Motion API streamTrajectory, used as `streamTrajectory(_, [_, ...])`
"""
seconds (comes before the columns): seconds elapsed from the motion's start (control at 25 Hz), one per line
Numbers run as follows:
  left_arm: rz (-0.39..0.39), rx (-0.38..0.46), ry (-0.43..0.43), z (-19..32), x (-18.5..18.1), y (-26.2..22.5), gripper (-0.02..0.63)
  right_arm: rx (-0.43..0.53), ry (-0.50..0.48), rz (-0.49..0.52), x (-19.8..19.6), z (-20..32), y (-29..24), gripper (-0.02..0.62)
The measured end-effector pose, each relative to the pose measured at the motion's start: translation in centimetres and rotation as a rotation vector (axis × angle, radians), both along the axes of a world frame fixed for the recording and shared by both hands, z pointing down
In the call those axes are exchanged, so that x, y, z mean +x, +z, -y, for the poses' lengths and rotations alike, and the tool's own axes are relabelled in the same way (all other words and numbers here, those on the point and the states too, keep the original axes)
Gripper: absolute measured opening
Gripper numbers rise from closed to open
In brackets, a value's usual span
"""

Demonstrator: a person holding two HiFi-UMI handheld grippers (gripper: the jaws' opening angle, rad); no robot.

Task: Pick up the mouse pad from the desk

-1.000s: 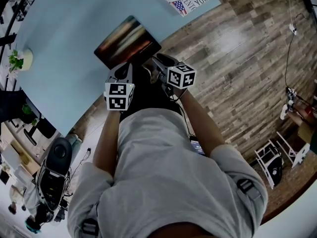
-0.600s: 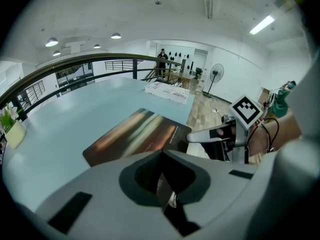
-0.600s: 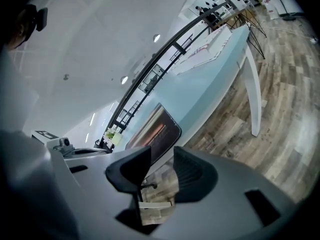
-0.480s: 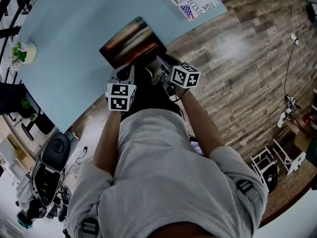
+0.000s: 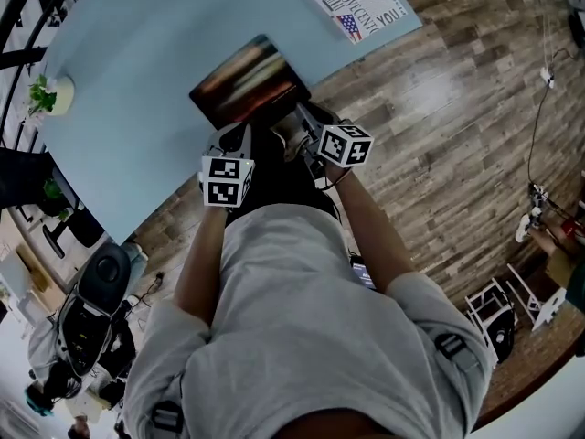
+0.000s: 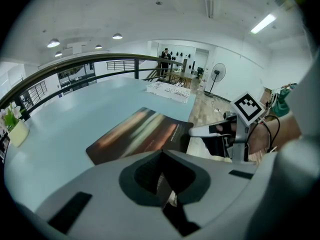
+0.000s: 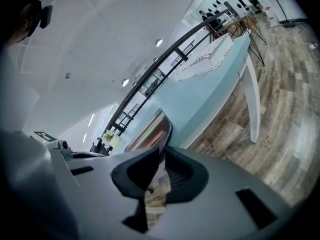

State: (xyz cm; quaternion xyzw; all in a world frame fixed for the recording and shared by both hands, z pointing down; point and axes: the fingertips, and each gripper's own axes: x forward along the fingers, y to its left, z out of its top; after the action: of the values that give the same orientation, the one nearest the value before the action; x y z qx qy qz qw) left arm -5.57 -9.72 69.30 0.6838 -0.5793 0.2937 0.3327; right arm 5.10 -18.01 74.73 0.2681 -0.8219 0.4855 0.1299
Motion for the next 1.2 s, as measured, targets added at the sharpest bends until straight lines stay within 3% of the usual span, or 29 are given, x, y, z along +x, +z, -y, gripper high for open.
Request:
streamTrajectory(0.52, [0.033,0.035,-0.002,0.3,0.4,-1.2,0.012,0.168,-0.087,-0.042,-1.0,0.2,-2.4,0.017])
streamTrajectory(0.92, [0.004,0.097,-0.192,-2.6,-1.6,-3.3,0.012,0.378,-0.228,-0.143,-2.6,-0.1,-5.3,0.017])
streamTrajectory(1.2, [-0.034,0.124,-0.247,-3.7,-4.3,-3.9,0.012,0.441,-0.326,-0.263,-4.5,-1.2,-7.2,0.017])
